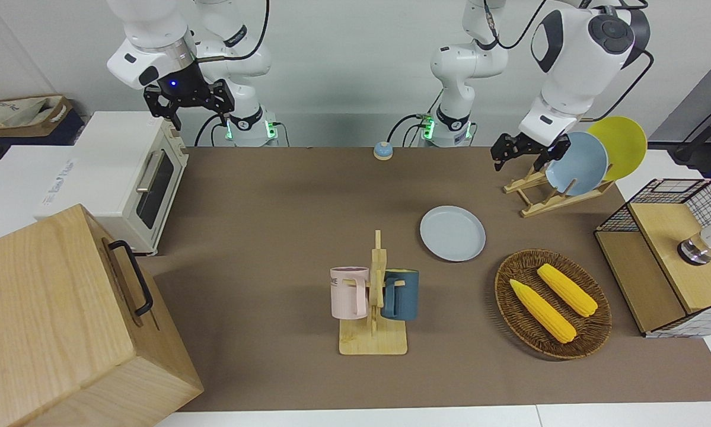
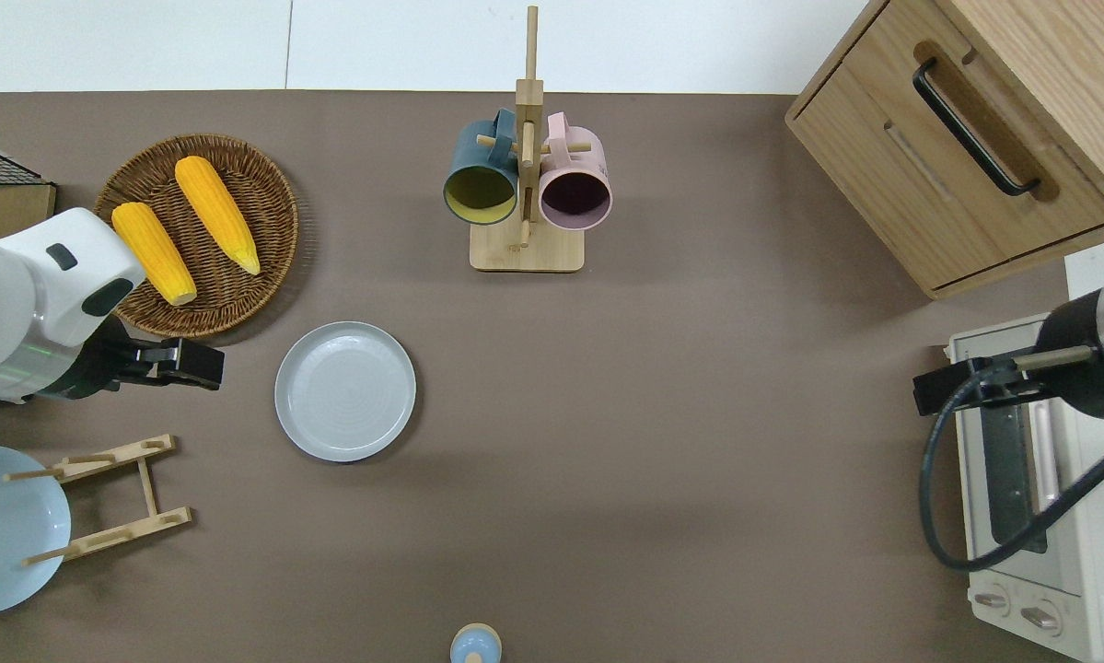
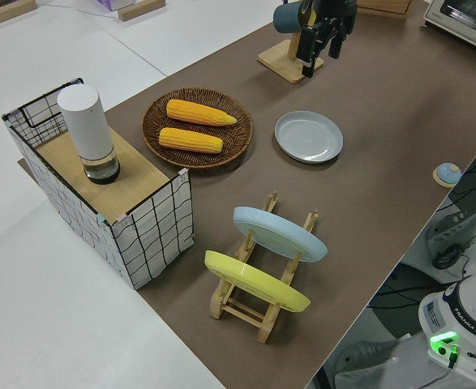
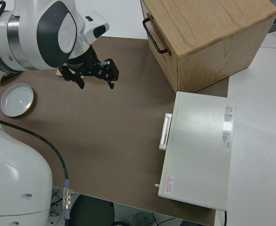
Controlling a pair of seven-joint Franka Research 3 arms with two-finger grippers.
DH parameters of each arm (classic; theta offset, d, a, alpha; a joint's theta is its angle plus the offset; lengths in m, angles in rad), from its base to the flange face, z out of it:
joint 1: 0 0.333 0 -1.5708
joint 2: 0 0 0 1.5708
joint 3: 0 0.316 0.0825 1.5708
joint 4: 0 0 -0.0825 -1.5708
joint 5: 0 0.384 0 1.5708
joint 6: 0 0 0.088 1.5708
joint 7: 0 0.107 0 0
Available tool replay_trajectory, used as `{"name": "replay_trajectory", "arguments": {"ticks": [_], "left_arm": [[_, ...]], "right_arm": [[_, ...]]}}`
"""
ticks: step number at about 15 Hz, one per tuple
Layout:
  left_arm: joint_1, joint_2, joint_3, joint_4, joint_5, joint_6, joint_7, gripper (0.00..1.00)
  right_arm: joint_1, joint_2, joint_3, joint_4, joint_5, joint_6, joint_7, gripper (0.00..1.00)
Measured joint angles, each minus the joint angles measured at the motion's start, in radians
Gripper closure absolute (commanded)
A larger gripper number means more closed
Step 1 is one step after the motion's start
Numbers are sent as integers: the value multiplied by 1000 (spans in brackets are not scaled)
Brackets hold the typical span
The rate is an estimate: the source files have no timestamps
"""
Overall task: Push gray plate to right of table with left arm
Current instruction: 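Move the left gripper forward to the near edge of the gray plate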
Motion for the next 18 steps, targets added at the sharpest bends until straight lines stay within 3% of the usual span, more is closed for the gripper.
{"name": "replay_trajectory", "arguments": {"ticks": [18], "left_arm": [[0, -10, -3, -318, -1, 388, -6, 7]], "right_arm": [[0, 0, 0, 0, 0, 0, 0, 17]]}}
